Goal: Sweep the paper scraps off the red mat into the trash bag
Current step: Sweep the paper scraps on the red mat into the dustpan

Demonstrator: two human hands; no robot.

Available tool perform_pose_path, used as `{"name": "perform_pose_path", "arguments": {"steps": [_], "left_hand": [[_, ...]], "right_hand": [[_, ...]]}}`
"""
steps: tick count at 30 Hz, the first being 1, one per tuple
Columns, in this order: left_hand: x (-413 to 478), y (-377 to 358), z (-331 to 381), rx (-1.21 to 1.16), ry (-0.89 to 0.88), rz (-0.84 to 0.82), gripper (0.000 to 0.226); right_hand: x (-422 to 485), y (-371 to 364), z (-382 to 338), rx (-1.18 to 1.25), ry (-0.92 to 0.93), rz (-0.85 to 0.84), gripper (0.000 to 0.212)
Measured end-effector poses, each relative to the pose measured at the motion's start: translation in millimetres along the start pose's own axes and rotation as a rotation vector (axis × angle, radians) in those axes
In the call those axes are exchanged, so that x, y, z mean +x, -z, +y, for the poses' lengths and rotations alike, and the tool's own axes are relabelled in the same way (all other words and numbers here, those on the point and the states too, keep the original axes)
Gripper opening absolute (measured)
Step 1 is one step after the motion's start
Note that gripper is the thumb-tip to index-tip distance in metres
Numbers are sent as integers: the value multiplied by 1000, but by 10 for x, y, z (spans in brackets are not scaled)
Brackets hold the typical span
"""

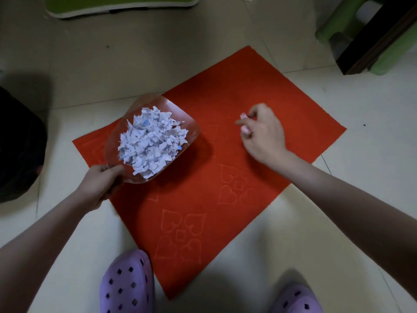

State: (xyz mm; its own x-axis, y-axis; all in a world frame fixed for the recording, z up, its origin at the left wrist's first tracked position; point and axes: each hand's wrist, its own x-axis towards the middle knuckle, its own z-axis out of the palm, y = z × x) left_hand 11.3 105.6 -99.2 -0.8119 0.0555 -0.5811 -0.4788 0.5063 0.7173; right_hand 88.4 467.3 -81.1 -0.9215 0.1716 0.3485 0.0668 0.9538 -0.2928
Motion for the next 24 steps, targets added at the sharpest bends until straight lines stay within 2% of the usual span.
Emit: {"name": "perform_pose_path", "arguments": {"steps": [2, 4, 8, 12, 15, 18, 24], "left_hand": [[18, 3, -17, 12, 14, 0, 30], [29, 9, -52, 35, 16, -12, 31], [41, 47, -119, 61, 32, -37, 27], [99, 68, -238, 95, 82, -20, 29], [145, 86, -295, 124, 123, -25, 30], [186, 110, -325, 148, 127, -43, 46], [222, 119, -333, 198, 122, -36, 30]], "right_hand": [[59, -190, -50, -78, 298, -62, 21], [119, -369, -145, -205, 513, -148, 18], [182, -740, -355, -288, 733, -373, 23], [191, -928, -403, -224, 692, -589, 15], [251, -973, -405, -99, 601, -603, 14], [224, -995, -400, -36, 567, -594, 13], [174, -1026, -451, -69, 484, -625, 14]]}}
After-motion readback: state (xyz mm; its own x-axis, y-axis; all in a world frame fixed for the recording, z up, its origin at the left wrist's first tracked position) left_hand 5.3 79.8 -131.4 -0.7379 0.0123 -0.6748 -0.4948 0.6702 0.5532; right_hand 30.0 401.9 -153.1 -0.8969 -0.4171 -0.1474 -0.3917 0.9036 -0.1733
